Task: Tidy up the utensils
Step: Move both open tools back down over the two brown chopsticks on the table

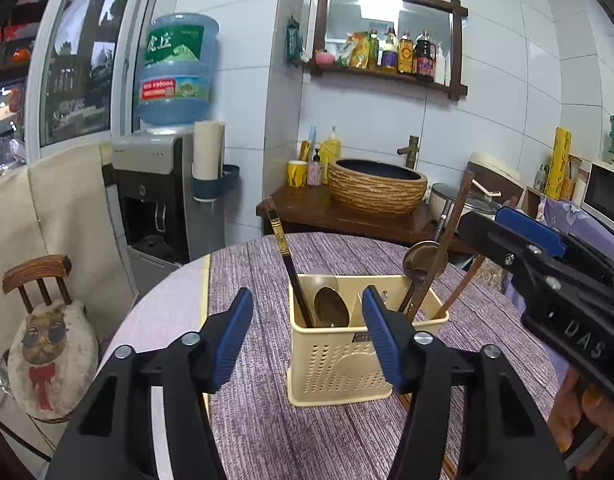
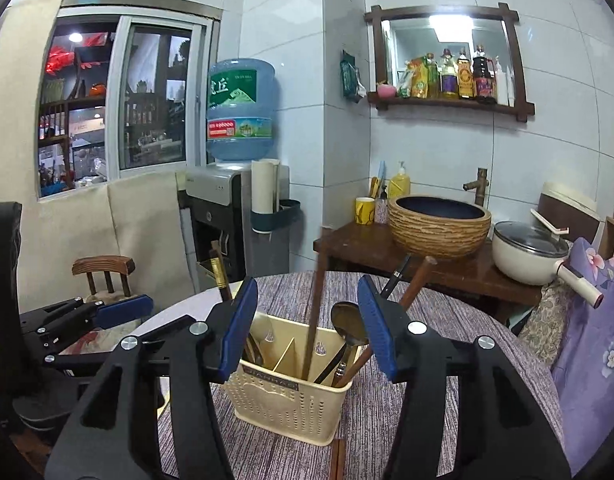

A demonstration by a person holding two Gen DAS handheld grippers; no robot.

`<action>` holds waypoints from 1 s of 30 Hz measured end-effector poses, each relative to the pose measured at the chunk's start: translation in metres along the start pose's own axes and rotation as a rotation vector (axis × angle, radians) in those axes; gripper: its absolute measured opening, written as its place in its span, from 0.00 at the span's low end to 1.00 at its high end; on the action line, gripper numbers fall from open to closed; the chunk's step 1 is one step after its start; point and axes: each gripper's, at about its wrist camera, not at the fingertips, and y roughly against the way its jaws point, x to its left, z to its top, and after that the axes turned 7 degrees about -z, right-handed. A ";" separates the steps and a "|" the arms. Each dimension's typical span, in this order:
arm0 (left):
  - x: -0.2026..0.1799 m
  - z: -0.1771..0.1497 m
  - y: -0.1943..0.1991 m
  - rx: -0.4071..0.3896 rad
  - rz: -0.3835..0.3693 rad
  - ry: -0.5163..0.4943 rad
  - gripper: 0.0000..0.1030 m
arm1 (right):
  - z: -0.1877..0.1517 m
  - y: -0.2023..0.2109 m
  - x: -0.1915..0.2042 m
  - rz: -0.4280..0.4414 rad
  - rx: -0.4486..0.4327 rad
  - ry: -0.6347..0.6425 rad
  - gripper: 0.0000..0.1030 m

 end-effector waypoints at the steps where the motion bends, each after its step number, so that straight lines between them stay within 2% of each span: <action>1: -0.001 -0.003 0.007 -0.012 0.008 -0.003 0.63 | 0.000 0.009 -0.002 0.003 -0.013 0.003 0.59; 4: -0.003 -0.015 0.023 -0.030 0.026 -0.008 0.69 | -0.005 0.032 -0.009 -0.001 -0.032 0.003 0.63; 6: -0.002 -0.025 0.029 -0.020 0.040 0.000 0.72 | -0.012 0.044 -0.013 0.010 -0.018 0.005 0.69; 8: -0.002 -0.037 0.031 0.001 0.039 0.018 0.76 | -0.024 0.054 -0.018 0.002 0.000 0.005 0.70; 11: -0.001 -0.059 0.030 0.051 0.027 0.054 0.77 | -0.051 0.059 -0.025 -0.004 0.091 0.005 0.70; 15: 0.001 -0.090 0.019 0.156 0.014 0.105 0.77 | -0.095 0.050 -0.036 -0.017 0.243 -0.008 0.70; 20: 0.004 -0.120 0.015 0.228 0.014 0.158 0.77 | -0.151 0.041 -0.043 -0.037 0.404 -0.029 0.70; 26: 0.008 -0.146 0.017 0.272 0.029 0.191 0.76 | -0.195 0.037 -0.048 -0.082 0.498 -0.060 0.70; 30: 0.008 -0.156 0.018 0.293 0.036 0.201 0.73 | -0.208 0.039 -0.051 -0.095 0.530 -0.069 0.69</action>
